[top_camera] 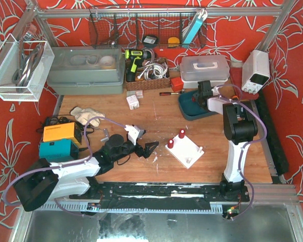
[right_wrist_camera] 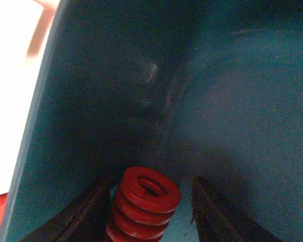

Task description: Install the large spring

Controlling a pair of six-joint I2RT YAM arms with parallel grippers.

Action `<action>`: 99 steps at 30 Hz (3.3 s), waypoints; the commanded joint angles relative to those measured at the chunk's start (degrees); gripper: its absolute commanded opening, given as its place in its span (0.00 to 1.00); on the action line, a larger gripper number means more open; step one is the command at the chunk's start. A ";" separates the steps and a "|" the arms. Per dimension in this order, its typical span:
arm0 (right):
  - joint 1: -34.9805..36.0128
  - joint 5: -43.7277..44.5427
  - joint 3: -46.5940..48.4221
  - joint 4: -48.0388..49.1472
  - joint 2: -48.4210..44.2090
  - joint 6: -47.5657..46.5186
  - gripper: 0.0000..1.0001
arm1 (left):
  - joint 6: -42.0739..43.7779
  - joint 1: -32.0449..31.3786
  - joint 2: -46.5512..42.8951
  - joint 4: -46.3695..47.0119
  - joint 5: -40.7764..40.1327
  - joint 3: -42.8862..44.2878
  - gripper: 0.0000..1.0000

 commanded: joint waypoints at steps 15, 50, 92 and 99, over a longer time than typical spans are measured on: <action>-1.07 -0.51 7.21 -16.08 1.71 1.22 0.40 | 0.29 -0.35 0.90 1.28 -0.41 0.47 1.00; -1.15 -3.67 11.70 -18.55 -5.62 -27.17 0.38 | 0.52 -0.35 0.93 0.56 -1.12 0.75 1.00; 0.06 -15.50 23.77 -35.64 6.47 -114.88 0.48 | -0.44 -0.62 1.84 2.15 0.88 0.40 1.00; 1.29 -13.93 26.84 -38.00 10.47 -114.17 0.49 | -0.45 -0.68 1.58 2.01 0.83 0.40 1.00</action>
